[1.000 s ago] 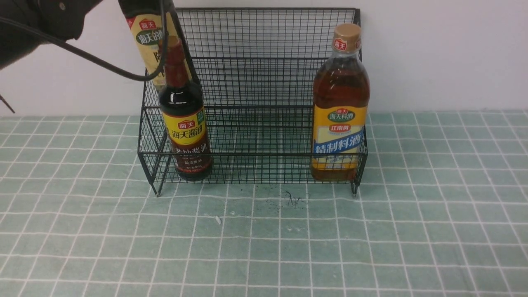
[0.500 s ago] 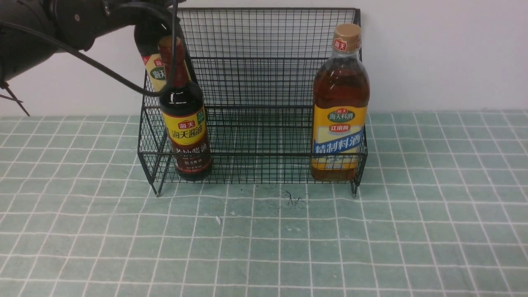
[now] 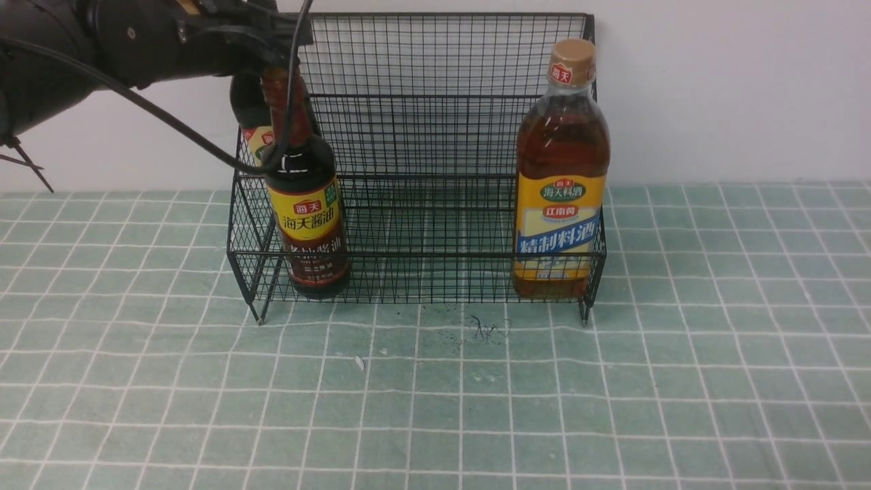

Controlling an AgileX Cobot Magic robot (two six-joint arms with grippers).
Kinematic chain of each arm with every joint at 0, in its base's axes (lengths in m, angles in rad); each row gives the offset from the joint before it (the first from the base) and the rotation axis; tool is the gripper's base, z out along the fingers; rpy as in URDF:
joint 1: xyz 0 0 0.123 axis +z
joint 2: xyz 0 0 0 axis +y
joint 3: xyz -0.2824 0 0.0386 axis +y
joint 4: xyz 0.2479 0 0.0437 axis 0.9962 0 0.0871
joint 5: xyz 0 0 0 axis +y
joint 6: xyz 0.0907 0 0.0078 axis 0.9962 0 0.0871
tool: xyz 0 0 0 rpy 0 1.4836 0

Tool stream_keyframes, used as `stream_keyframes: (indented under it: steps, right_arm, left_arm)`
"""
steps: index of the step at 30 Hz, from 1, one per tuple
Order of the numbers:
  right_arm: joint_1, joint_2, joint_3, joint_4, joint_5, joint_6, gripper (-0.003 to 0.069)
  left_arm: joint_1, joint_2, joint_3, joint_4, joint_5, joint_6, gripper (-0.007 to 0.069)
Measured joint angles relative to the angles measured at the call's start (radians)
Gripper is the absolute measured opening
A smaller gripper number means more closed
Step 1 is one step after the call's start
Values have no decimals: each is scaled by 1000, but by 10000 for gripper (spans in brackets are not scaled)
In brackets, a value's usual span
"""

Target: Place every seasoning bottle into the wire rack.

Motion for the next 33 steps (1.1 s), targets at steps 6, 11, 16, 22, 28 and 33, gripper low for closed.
stream_keyframes:
  steps: [6,11,16,22,28,33]
  right_arm:
    - [0,0,0,0,0,0,-15]
    - [0,0,0,0,0,0,-15]
    - [0,0,0,0,0,0,-15]
    - [0,0,0,0,0,0,-15]
    - [0,0,0,0,0,0,-15]
    - [0,0,0,0,0,0,-15]
  left_arm:
    - [1,-10,-13,-1,-25,10,351]
    - [1,-13,-14,-1,-26,27,354]
    - [1,-14,-14,-1,-22,31,354]
    - [1,-42,-14,3,-18,32,354]
    - [1,-121,-14,68,-14,43,335]
    - [1,-231,-14,130,104,46,176]
